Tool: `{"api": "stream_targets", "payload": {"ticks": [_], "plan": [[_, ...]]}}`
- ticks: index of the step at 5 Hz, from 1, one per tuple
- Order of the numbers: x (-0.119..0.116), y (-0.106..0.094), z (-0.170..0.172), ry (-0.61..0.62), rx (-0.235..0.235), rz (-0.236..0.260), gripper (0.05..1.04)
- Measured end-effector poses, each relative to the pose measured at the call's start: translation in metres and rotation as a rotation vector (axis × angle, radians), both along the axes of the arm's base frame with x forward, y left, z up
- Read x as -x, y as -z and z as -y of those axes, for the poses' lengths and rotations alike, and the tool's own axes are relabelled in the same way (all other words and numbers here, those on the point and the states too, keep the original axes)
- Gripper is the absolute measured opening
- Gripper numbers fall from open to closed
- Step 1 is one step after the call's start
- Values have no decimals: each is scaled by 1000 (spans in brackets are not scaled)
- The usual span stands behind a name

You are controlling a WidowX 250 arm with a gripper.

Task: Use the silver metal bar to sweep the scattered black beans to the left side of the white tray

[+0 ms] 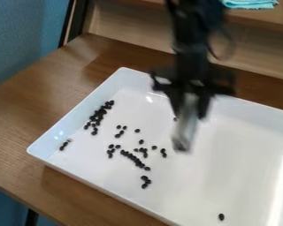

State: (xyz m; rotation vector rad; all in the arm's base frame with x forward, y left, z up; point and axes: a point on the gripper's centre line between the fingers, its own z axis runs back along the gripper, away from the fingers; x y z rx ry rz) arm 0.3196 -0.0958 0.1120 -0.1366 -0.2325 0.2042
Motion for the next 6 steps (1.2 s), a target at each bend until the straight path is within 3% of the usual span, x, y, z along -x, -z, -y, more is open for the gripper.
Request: {"api": "stream_targets", "payload": {"ticks": [2, 3, 4, 5, 6], "plan": [[13, 29, 87, 30, -71, -27, 406], [11, 43, 95, 26, -108, -30, 406], [10, 53, 88, 37, -126, -9, 406], [17, 73, 56, 40, -160, -13, 406], [23, 76, 41, 52, -161, 7, 405]]}}
